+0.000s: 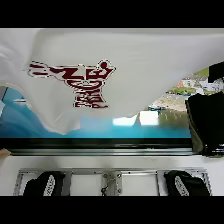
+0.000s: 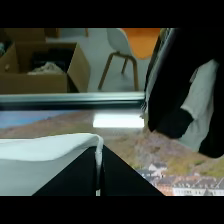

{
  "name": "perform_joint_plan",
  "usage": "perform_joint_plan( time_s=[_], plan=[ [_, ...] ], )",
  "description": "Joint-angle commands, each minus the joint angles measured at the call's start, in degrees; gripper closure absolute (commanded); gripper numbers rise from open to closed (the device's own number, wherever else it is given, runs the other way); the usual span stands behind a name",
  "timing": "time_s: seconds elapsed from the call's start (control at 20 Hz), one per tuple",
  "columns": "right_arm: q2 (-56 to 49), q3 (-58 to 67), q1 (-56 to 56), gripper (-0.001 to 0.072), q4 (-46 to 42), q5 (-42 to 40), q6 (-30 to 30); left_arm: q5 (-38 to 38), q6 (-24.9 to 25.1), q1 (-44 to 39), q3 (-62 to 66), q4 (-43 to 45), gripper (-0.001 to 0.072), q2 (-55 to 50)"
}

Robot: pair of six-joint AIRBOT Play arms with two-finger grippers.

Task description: Fold the clothes and pants, and hang the long-sleeved shirts on hangers.

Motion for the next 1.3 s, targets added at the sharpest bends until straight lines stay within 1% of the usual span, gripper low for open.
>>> perform_joint_plan(
  time_s=[0.0, 0.1, 0.25, 0.4, 0.5, 0.55, 0.75, 0.85, 0.95, 1.0, 1.05, 1.1, 1.15, 1.2, 1.25],
  plan=[
    [3.15, 0.5, -0.15, 0.0701, -0.61, -5.53, 0.83, 0.39, -2.23, 4.44, 1.49, -0.07, 0.07, 4.76],
    [3.52, 0.5, -0.15, 0.0702, -0.57, -7.45, 1.75, -0.37, -2.4, 6.08, 4.02, -0.35, 0.07, 4.9],
    [3.21, 0.5, -0.15, 0.0702, -0.11, -8.44, 2.34, -3.23, -2.62, 6.69, 9.9, -0.35, 0.07, 1.75],
    [1.4, 0.5, -0.11, 0.0702, 1.99, -8.13, 4.2, -8.26, -2.64, 6.69, 14.69, -0.33, 0.07, -5.2],
    [-1.51, 0.5, -0.04, 0.0702, 3.85, -6.4, 4.46, -10.64, -2.71, 6.67, 14.34, -0.35, 0.07, -10.56],
    [-3.76, 0.48, -0.04, 0.0702, 5.01, -4.83, 4.52, -10.62, -2.69, 6.03, 12.79, -0.35, 0.07, -13.29],
    [-16.52, 0.48, 0.0, 0.0702, 5.73, 1.22, 4.52, -6.56, -1.92, -1.49, 4.44, -0.09, 0.07, -26.82],
    [-24.52, 0.5, 0.9, 0.0701, 5.66, 1.44, 4.48, -1.33, 0.72, -5.77, 1.57, -0.07, 0.07, -35.65],
    [-32.79, 0.5, 2.69, 0.0701, 5.62, -1.66, 3.39, 3.34, 1.64, -8.96, 1.64, -0.13, 0.07, -44.02],
    [-36.39, 0.5, 3.32, 0.0701, 5.68, -4.13, 3.45, 4.63, 1.64, -10.54, 2.82, -0.11, 0.07, -48.5],
    [-39.8, 0.5, 3.93, 0.07, 5.68, -6.91, 3.45, 4.37, 1.62, -11.78, 4.85, -0.15, 0.07, -52.7],
    [-42.51, 0.5, 4.24, 0.0661, 5.68, -9.33, 3.45, 3.5, 1.55, -12.61, 7.15, -0.15, 0.0699, -56.17],
    [-44.33, 0.5, 4.24, 0.046, 6.34, -10.75, 3.52, 2.32, 1.36, -13.22, 9.62, -0.15, 0.0547, -59.39],
    [-45.48, 0.52, 4.07, 0.0189, 7.19, -11.45, 3.5, 1.03, 1.29, -13.44, 11.82, -0.13, 0.0196, -61.72],
    [-45.64, 0.5, 3.74, 0.0097, 6.95, -11.39, 3.48, -0.87, 0.22, -13.09, 14.03, 0.37, 0.0083, -63.47]
  ],
)
